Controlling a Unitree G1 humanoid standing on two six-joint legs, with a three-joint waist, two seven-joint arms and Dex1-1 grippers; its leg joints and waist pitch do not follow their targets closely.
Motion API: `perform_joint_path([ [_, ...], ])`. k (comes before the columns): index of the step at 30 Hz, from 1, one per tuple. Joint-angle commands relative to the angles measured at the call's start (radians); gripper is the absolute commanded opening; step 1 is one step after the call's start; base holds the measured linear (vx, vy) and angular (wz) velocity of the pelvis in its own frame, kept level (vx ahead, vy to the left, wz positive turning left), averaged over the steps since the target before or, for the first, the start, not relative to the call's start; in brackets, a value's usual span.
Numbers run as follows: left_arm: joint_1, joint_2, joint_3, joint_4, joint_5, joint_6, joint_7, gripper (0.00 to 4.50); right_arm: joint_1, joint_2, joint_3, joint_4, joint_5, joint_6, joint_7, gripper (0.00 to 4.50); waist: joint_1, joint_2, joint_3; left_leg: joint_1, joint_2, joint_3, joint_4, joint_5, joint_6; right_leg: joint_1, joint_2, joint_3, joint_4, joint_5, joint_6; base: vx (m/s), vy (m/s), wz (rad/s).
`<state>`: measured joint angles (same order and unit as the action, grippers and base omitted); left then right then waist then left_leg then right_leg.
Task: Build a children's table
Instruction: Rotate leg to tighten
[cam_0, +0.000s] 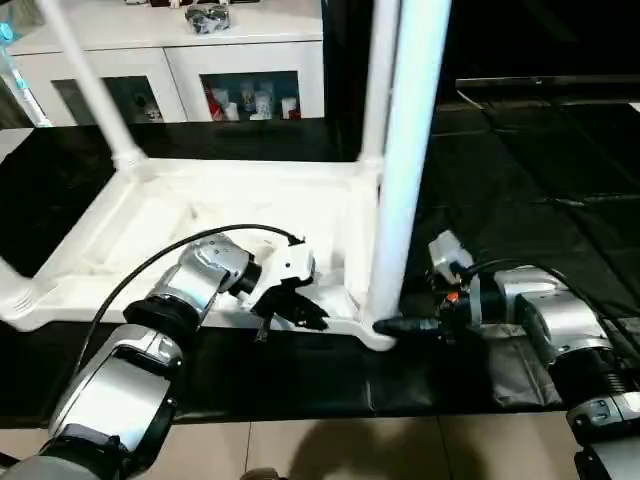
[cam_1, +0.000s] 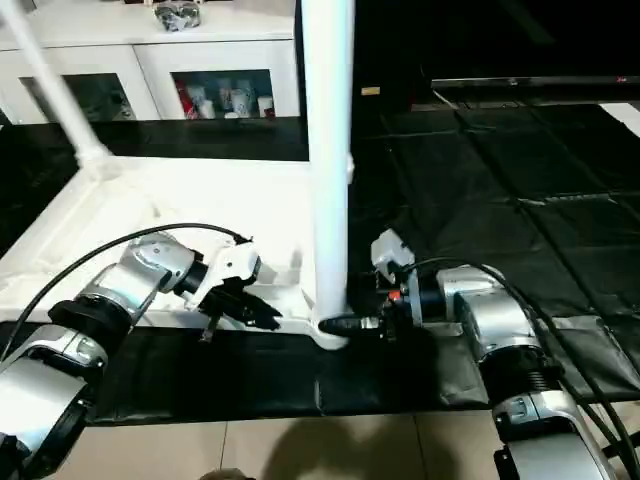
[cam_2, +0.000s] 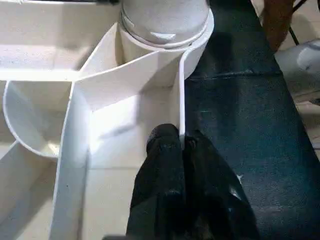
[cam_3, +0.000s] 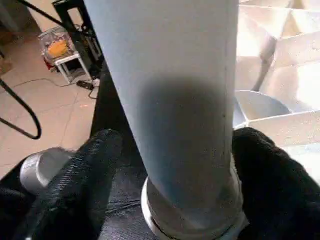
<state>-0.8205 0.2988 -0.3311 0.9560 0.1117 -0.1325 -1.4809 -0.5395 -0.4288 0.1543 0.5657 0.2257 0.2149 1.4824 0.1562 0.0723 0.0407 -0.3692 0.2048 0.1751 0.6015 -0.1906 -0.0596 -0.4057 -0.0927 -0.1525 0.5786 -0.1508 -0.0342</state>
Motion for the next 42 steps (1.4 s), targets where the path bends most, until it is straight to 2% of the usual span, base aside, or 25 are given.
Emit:
perform_joint_path([
  [1,-0.011,-0.005,-0.011,-0.03,-0.005,-0.02,-0.041,0.0,-0.011,-0.006,0.009,-0.01,0.002,0.004,0.021,3.39,-0.006,-0.021,-0.077,0.01,0.039,-0.009,-0.062,-0.136,0.101,0.062,-0.073,0.063,-0.061,-0.265,-0.158,0.0,0.0,0.0],
  [4,-0.008,-0.003,-0.012,-0.034,-0.005,-0.018,-0.042,0.0,-0.014,-0.007,0.014,-0.006,0.001,0.0,0.024,3.06,-0.006,-0.02,-0.077,0.011,0.038,-0.009,-0.061,-0.129,0.102,0.061,-0.073,0.063,-0.06,-0.261,-0.158,0.0,0.0,0.0],
  [16,-0.006,-0.004,-0.01,-0.025,0.004,-0.017,-0.003,0.0,-0.001,-0.008,0.023,-0.017,0.009,-0.002,0.033,2.25,-0.004,-0.022,-0.077,0.011,0.038,-0.008,-0.06,-0.127,0.103,0.061,-0.073,0.063,-0.062,-0.274,-0.152,0.0,0.0,0.0],
  [20,-0.008,-0.008,-0.006,-0.019,0.005,-0.008,0.014,0.0,0.01,-0.006,0.025,-0.026,0.01,-0.002,0.031,2.11,-0.001,-0.023,-0.077,0.011,0.038,-0.008,-0.06,-0.122,0.104,0.061,-0.073,0.063,-0.061,-0.275,-0.149,0.0,0.0,0.0],
  [21,-0.015,-0.018,0.006,-0.008,0.002,0.012,0.044,0.0,0.028,0.003,0.025,-0.046,0.017,0.003,0.02,2.09,0.0,-0.015,-0.077,0.011,0.038,-0.009,-0.06,-0.127,0.102,0.06,-0.073,0.063,-0.063,-0.275,-0.149,0.0,0.0,0.0],
  [23,-0.021,-0.027,0.018,0.0,-0.005,0.032,0.068,0.0,0.044,0.014,0.023,-0.062,0.022,0.003,0.003,2.08,0.003,-0.018,-0.077,0.012,0.039,-0.009,-0.06,-0.13,0.1,0.061,-0.073,0.063,-0.062,-0.271,-0.15,0.0,0.0,0.0],
  [24,-0.022,-0.031,0.022,0.002,-0.008,0.038,0.074,0.0,0.05,0.018,0.022,-0.067,0.023,0.004,-0.005,2.07,0.003,-0.014,-0.077,0.011,0.039,-0.009,-0.06,-0.131,0.099,0.061,-0.072,0.063,-0.062,-0.27,-0.15,0.0,0.0,0.0],
  [25,-0.024,-0.034,0.026,0.003,-0.011,0.044,0.08,0.0,0.055,0.022,0.021,-0.071,0.023,0.006,-0.014,2.06,0.004,-0.015,-0.076,0.015,0.039,-0.008,-0.061,-0.142,0.096,0.058,-0.072,0.063,-0.067,-0.28,-0.148,0.0,0.0,0.0],
  [26,-0.026,-0.04,0.032,0.006,-0.015,0.054,0.093,0.0,0.064,0.031,0.019,-0.077,0.023,0.012,-0.034,2.04,0.004,-0.017,-0.076,0.012,0.038,-0.009,-0.062,-0.143,0.092,0.063,-0.073,0.062,-0.065,-0.284,-0.147,0.0,0.0,0.0],
  [28,-0.029,-0.05,0.039,0.011,-0.019,0.071,0.115,0.0,0.073,0.049,0.011,-0.079,0.02,0.025,-0.083,2.04,0.001,-0.013,-0.072,0.015,0.036,-0.008,-0.064,-0.173,0.082,0.06,-0.073,0.06,-0.076,-0.338,-0.132,0.0,0.0,0.0],
  [29,-0.032,-0.057,0.044,0.015,-0.019,0.085,0.136,0.0,0.076,0.061,0.005,-0.078,0.014,0.03,-0.12,2.03,-0.001,-0.015,-0.072,0.016,0.034,-0.009,-0.064,-0.175,0.078,0.061,-0.073,0.059,-0.076,-0.35,-0.127,0.0,0.0,0.0],
  [32,-0.053,-0.09,0.07,0.034,-0.027,0.135,0.225,0.0,0.067,0.118,-0.016,-0.052,-0.035,0.048,-0.311,2.0,-0.011,-0.01,-0.066,0.018,0.032,-0.01,-0.068,-0.199,0.059,0.058,-0.07,0.054,-0.085,-0.409,-0.11,0.0,0.0,0.0],
  [33,-0.068,-0.111,0.086,0.041,-0.034,0.169,0.275,0.0,0.057,0.152,-0.028,-0.04,-0.055,0.069,-0.404,1.99,-0.026,-0.012,-0.063,0.022,0.027,-0.011,-0.07,-0.231,0.039,0.058,-0.07,0.049,-0.094,-0.465,-0.091,0.0,0.0,0.0],
  [34,-0.078,-0.124,0.096,0.046,-0.038,0.192,0.307,0.0,0.048,0.171,-0.034,-0.029,-0.065,0.081,-0.454,1.99,-0.032,-0.011,-0.062,0.021,0.027,-0.013,-0.071,-0.236,0.03,0.059,-0.071,0.048,-0.095,-0.476,-0.086,0.0,0.0,0.0],
  [35,-0.087,-0.135,0.105,0.05,-0.042,0.212,0.335,0.0,0.04,0.188,-0.039,-0.021,-0.073,0.092,-0.496,1.98,-0.042,-0.012,-0.061,0.019,0.023,-0.015,-0.072,-0.249,0.026,0.063,-0.07,0.043,-0.099,-0.497,-0.071,0.0,0.0,0.0],
  [36,-0.116,-0.174,0.139,0.064,-0.062,0.273,0.425,0.0,0.003,0.245,-0.053,0.029,-0.088,0.115,-0.611,1.98,-0.056,-0.013,-0.06,0.019,0.019,-0.014,-0.07,-0.256,0.027,0.062,-0.067,0.041,-0.103,-0.501,-0.065,0.0,0.0,0.0],
  [37,-0.122,-0.183,0.146,0.067,-0.066,0.284,0.444,0.0,-0.007,0.259,-0.056,0.041,-0.092,0.117,-0.637,1.98,-0.063,-0.011,-0.061,0.02,0.018,-0.015,-0.069,-0.257,0.022,0.061,-0.069,0.041,-0.102,-0.499,-0.069,0.0,0.0,0.0],
  [38,-0.139,-0.21,0.164,0.073,-0.074,0.313,0.503,0.0,-0.04,0.303,-0.065,0.084,-0.103,0.118,-0.718,1.98,-0.077,-0.016,-0.06,0.017,0.014,-0.016,-0.068,-0.258,0.024,0.064,-0.068,0.038,-0.106,-0.502,-0.068,0.0,0.0,0.0],
  [39,-0.144,-0.217,0.168,0.075,-0.074,0.319,0.522,0.0,-0.052,0.318,-0.067,0.098,-0.107,0.116,-0.745,1.98,-0.085,-0.014,-0.062,0.017,0.011,-0.017,-0.066,-0.254,0.028,0.065,-0.069,0.035,-0.107,-0.505,-0.067,0.0,0.0,0.0],
  [40,-0.15,-0.227,0.175,0.079,-0.076,0.322,0.55,0.0,-0.067,0.335,-0.072,0.116,-0.108,0.114,-0.777,1.98,-0.089,-0.015,-0.063,0.018,0.01,-0.016,-0.065,-0.248,0.034,0.064,-0.068,0.036,-0.109,-0.498,-0.067,0.0,0.0,0.0],
  [41,-0.156,-0.235,0.182,0.082,-0.079,0.326,0.569,0.0,-0.081,0.349,-0.076,0.132,-0.109,0.113,-0.803,1.98,-0.095,-0.017,-0.064,0.011,0.006,-0.014,-0.064,-0.225,0.051,0.067,-0.067,0.039,-0.106,-0.464,-0.077,0.0,0.0,0.0],
  [42,-0.16,-0.24,0.187,0.085,-0.083,0.331,0.579,0.0,-0.091,0.359,-0.077,0.144,-0.111,0.109,-0.822,1.98,-0.099,-0.025,-0.067,0.007,0.006,-0.012,-0.063,-0.199,0.067,0.07,-0.066,0.042,-0.101,-0.432,-0.086,0.0,0.0,0.0],
])
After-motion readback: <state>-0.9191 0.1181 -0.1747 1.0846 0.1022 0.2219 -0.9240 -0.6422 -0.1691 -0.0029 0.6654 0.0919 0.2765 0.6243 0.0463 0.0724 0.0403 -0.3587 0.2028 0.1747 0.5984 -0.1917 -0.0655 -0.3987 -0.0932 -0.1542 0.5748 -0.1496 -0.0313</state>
